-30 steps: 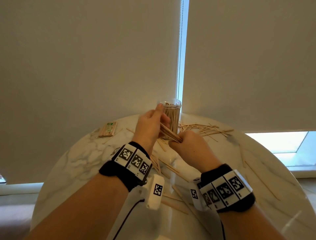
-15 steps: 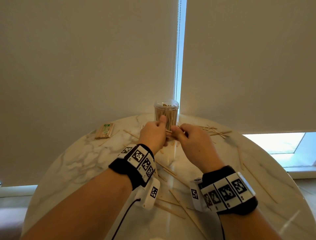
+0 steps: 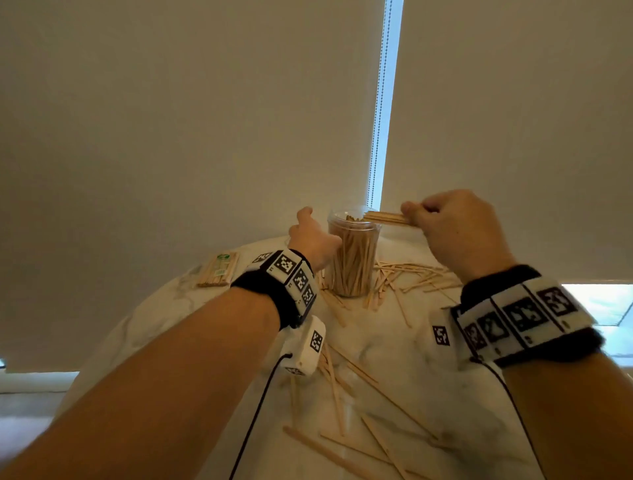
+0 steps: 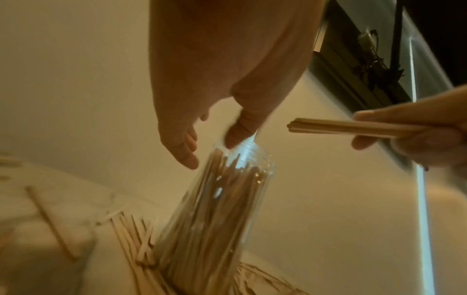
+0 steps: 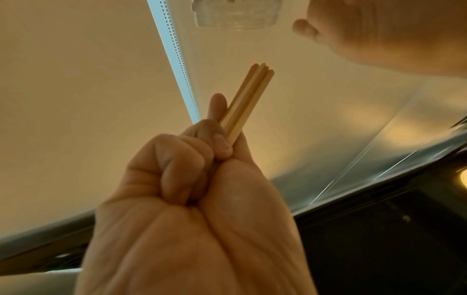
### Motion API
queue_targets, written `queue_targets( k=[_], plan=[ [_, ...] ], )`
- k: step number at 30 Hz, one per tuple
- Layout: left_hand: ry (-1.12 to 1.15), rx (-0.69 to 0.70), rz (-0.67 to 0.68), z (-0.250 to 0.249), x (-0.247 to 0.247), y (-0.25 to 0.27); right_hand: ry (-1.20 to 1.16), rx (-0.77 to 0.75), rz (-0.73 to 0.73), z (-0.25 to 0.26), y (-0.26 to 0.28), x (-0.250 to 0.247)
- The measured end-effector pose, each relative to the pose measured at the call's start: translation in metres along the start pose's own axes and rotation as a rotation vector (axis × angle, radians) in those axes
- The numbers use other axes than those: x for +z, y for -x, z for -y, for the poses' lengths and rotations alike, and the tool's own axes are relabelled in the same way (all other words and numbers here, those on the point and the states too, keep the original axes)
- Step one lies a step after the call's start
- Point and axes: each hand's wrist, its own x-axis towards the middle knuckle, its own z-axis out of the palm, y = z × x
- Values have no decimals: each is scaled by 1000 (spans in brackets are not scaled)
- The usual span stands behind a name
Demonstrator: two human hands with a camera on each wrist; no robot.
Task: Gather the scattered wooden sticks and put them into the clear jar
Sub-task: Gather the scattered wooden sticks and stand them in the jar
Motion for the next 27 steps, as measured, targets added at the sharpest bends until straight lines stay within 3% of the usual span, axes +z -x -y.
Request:
queue_targets(
  k=[4, 10, 12, 16, 20, 25, 27],
  plan=[
    [-7, 78, 171, -6, 11, -23, 247, -65, 46, 19, -69, 31],
    [170, 149, 218, 19, 34, -45, 733, -179, 408, 33, -124, 76],
    [189, 163, 215, 22, 36, -46, 811, -210, 445, 36, -129, 83],
    [216, 184, 204, 24, 37, -45, 651, -236, 456, 41, -131, 96],
    [183, 185, 172, 27, 38, -47, 196, -34, 643, 43, -132, 101],
    [199, 164, 189, 27, 38, -47, 609, -157, 650, 37, -125, 107],
    [201, 167, 181, 27, 39, -47, 529, -129, 701, 39, -125, 98]
  ],
)
